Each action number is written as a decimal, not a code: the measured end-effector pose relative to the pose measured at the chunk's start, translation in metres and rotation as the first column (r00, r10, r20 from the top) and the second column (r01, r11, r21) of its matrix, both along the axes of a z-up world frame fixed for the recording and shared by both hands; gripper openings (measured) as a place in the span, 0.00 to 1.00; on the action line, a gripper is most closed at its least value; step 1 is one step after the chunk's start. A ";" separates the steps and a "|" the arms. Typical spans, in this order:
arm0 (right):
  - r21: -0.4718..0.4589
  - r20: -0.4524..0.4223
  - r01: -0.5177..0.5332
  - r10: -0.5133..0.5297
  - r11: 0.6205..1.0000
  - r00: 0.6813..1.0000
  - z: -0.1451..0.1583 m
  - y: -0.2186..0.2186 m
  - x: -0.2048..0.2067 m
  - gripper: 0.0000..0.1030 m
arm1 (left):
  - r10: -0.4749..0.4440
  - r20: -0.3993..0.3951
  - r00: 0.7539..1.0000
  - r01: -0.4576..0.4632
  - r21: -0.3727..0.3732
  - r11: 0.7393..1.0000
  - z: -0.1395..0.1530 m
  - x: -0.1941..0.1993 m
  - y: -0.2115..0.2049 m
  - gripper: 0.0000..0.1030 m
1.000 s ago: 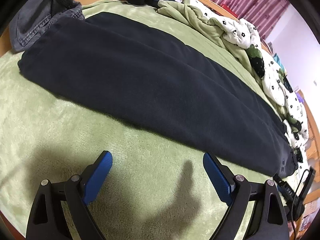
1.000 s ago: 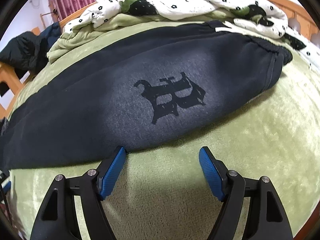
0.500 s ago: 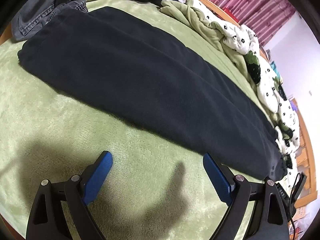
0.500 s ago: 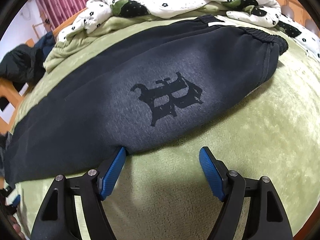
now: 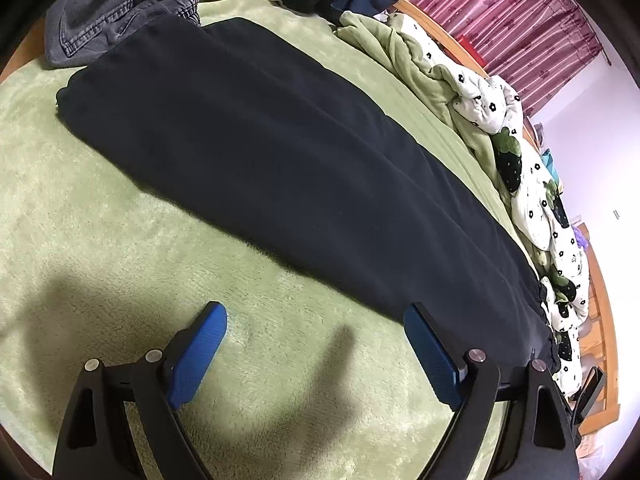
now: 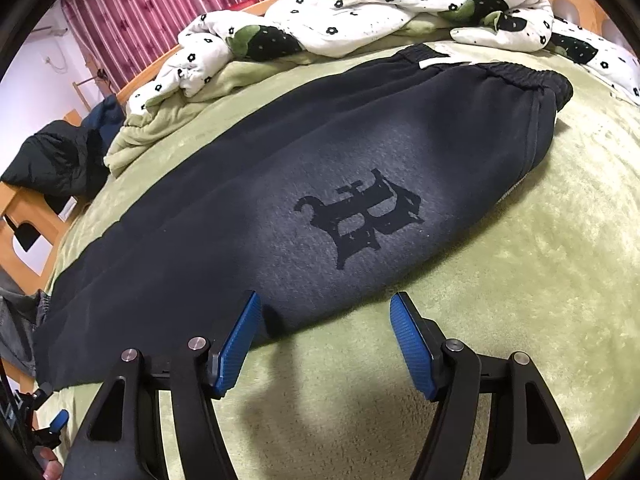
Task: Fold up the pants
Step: 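Lower both open tools to the long edge of the black sweatpants, then close both tools on the long edge of the sweatpants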
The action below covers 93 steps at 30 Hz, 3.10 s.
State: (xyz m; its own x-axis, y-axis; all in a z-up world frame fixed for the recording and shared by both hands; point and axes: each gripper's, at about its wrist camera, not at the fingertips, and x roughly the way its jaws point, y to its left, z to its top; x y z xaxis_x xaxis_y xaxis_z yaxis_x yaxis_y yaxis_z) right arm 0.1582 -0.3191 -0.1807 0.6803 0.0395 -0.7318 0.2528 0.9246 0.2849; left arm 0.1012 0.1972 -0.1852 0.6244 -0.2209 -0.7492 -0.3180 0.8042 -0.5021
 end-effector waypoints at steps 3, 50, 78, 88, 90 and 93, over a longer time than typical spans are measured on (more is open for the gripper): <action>0.004 -0.007 -0.001 0.001 1.000 1.000 -0.001 0.000 0.001 0.65 | 0.001 -0.001 1.000 -0.001 0.007 1.000 0.000 0.001 -0.001 0.85; 0.038 0.056 -0.043 0.041 0.998 0.998 0.002 -0.011 0.027 0.20 | 0.126 0.031 0.992 -0.124 -0.050 0.991 -0.012 0.029 0.033 0.14; 0.067 -0.021 -0.034 0.035 0.997 0.999 -0.004 -0.025 0.006 0.38 | 0.124 -0.032 0.992 -0.127 -0.102 0.987 -0.022 0.023 0.041 0.22; 0.119 -0.043 -0.040 0.045 0.992 0.998 -0.012 -0.021 0.034 0.36 | 0.145 -0.001 0.989 -0.144 -0.112 0.983 -0.024 0.025 0.039 0.31; 0.100 -0.027 -0.051 0.054 0.994 0.998 -0.008 -0.017 0.035 0.24 | 0.149 0.005 0.989 -0.147 -0.094 0.985 -0.023 0.026 0.037 0.28; 0.061 0.019 -0.064 0.063 0.996 0.998 0.001 -0.015 0.031 0.17 | 0.156 0.016 0.988 -0.155 -0.062 0.986 -0.018 0.025 0.035 0.16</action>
State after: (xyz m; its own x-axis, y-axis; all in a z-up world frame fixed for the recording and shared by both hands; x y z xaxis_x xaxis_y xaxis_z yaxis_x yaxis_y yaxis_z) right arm 0.1893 -0.3344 -0.1800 0.6875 0.1278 -0.7148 0.1884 0.9193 0.3455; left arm 0.1267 0.2320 -0.2028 0.6696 -0.1644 -0.7243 -0.4261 0.7137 -0.5559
